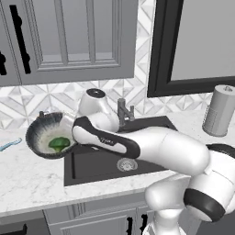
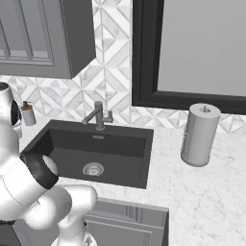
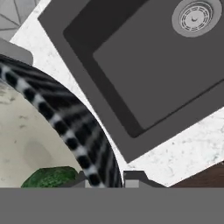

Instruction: Pick the broccoli from the sink and place it in the bowl. Then pick the bowl and place it in the microwave. Then close the microwave door and press the start button.

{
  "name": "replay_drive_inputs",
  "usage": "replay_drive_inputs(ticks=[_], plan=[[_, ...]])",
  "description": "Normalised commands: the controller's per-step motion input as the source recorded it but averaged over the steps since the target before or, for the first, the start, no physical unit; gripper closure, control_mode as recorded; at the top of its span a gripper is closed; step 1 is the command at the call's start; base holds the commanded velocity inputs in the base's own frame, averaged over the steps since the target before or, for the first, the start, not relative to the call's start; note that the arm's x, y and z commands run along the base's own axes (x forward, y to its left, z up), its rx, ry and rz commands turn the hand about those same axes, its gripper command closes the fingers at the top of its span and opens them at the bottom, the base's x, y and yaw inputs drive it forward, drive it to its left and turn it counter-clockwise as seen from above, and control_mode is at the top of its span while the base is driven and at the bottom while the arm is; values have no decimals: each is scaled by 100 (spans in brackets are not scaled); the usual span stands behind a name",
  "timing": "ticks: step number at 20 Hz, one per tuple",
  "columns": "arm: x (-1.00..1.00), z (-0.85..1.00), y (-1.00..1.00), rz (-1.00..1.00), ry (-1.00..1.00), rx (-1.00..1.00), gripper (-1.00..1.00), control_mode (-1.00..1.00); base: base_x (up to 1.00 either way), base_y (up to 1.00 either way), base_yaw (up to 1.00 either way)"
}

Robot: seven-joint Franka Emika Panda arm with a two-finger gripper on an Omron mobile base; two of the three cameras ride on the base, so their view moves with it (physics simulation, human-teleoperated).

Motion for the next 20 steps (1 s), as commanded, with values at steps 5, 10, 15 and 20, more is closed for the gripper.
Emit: replay_drive_inputs(ticks=[5,10,15,20], plan=[[-22,52,-75,-41,0,0,100,-100,0,0,0],[-22,49,-94,-39,6,4,100,-100,0,0,0],[-31,43,-100,-25,4,5,100,-100,0,0,0],[-34,48,-100,-23,7,7,100,-100,0,0,0]])
